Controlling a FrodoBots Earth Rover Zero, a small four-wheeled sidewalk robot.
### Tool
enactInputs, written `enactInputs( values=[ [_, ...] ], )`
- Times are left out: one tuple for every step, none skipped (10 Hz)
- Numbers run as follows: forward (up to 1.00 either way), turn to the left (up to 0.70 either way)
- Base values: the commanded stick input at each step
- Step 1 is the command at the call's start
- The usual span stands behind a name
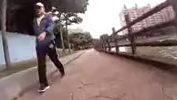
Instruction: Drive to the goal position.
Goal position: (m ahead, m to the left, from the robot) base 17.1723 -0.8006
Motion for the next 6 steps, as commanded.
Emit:
enactInputs(
  values=[
    [0.98,0.00],
    [0.98,0.00],
    [0.98,0.00],
    [0.98,0.00],
    [0.98,0.00],
    [0.98,0.00]
  ],
)
